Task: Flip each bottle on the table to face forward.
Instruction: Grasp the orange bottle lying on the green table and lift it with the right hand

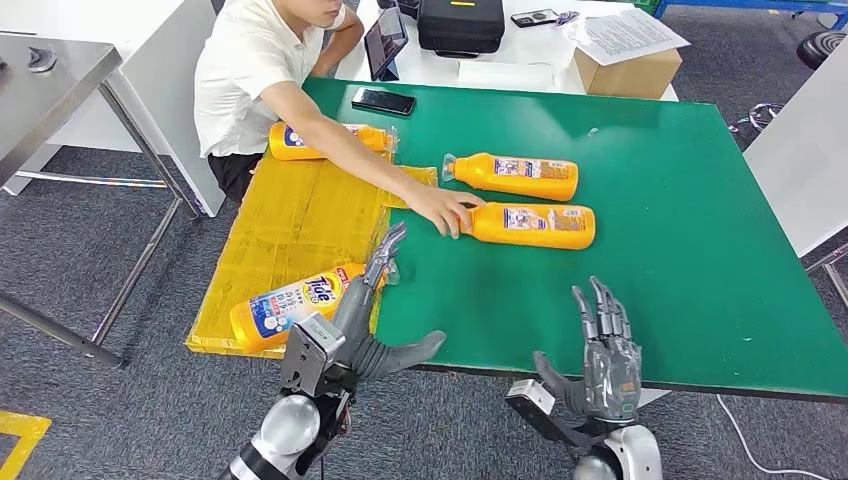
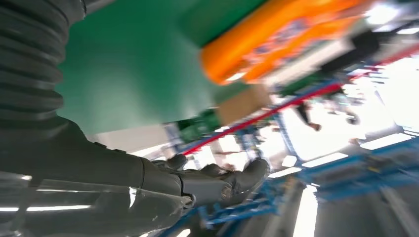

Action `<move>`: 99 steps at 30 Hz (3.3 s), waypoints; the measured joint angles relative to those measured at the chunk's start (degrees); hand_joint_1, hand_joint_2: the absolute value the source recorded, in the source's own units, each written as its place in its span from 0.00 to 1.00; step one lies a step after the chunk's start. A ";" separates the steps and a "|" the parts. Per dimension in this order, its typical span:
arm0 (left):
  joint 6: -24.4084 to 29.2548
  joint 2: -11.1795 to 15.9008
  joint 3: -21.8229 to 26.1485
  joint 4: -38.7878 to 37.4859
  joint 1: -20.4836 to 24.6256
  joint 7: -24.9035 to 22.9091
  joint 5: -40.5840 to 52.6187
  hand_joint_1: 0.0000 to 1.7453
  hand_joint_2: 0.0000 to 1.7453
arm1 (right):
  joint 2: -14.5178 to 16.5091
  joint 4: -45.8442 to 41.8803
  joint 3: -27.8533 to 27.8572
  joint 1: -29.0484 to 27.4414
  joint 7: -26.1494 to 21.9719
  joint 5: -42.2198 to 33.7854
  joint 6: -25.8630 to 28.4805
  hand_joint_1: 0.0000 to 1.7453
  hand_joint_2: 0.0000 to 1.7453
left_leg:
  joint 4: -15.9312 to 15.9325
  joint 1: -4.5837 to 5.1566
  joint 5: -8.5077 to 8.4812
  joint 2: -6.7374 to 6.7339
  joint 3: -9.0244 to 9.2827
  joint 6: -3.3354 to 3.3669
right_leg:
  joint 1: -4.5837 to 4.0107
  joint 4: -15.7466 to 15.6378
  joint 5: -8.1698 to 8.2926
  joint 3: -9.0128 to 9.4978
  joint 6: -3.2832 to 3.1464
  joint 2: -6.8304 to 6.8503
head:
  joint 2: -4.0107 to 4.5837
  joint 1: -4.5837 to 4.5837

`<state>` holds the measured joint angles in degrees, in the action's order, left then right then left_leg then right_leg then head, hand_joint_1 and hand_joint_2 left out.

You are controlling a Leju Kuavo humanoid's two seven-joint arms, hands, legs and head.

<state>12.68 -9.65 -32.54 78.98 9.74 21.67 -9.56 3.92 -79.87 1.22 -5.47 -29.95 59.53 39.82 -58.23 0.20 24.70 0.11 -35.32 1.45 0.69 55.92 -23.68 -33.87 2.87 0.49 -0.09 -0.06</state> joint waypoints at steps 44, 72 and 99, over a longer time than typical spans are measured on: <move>5.27 -4.18 -0.62 -7.53 -0.31 1.92 0.41 0.00 1.00 | -13.64 36.38 -14.88 25.65 15.87 3.19 -8.40 0.00 1.00 | -0.02 0.10 -0.16 -0.03 0.00 0.18 | 0.09 0.02 0.12 0.01 0.11 0.07 | 0.00 -0.03; 4.67 -4.16 -0.60 -7.96 -1.40 -1.68 1.98 0.00 1.00 | -14.59 40.02 -17.05 29.13 34.89 5.83 -21.11 0.19 1.00 | 0.00 0.12 0.01 0.00 1.34 0.47 | 0.13 -0.33 0.02 0.82 0.34 0.04 | 0.00 -0.02; 2.05 -4.03 0.17 -8.31 -1.17 -1.79 -1.66 0.00 1.00 | -18.80 37.29 -13.86 28.80 19.05 -18.78 -41.95 1.00 1.00 | 0.01 -0.15 0.61 -0.27 2.60 0.46 | -0.08 -0.75 -0.37 2.07 0.35 -0.18 | 0.00 0.06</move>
<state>14.72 -13.68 -32.37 70.66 8.56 19.88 -11.22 -14.88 -42.58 -12.63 23.32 -10.90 40.75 -2.14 -58.21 0.06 25.31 -0.16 -32.71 1.91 0.61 55.18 -24.05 -31.80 3.22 0.31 -0.09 0.00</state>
